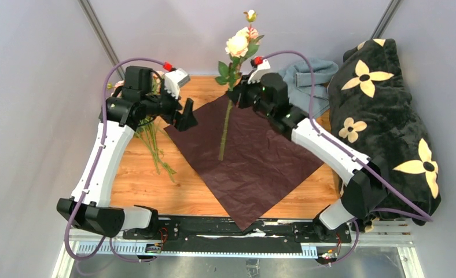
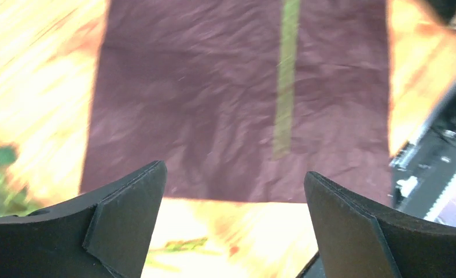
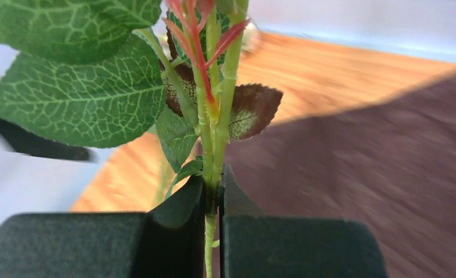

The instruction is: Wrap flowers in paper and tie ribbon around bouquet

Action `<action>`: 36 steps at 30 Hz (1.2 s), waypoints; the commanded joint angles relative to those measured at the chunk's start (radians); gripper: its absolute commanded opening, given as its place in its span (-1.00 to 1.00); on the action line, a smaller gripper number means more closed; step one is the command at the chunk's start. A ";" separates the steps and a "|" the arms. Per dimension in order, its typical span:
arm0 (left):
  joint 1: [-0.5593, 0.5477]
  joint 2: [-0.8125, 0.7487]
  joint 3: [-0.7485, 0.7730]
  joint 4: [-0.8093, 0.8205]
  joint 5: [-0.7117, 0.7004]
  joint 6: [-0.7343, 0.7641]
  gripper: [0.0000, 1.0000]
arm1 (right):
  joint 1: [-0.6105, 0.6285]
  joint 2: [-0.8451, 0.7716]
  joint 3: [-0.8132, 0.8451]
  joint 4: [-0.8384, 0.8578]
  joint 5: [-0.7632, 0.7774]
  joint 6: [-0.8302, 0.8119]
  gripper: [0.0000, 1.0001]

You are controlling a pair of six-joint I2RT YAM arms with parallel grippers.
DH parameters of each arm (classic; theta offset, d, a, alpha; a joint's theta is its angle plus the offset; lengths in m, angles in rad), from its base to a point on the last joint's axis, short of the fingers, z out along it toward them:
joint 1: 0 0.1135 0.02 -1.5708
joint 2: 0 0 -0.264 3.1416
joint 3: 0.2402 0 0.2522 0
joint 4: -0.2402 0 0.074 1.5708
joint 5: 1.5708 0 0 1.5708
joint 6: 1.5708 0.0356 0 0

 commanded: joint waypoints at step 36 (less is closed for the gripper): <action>0.487 0.810 0.085 0.362 -0.640 -0.739 0.14 | -0.250 0.550 0.337 -0.716 0.299 -0.262 -0.06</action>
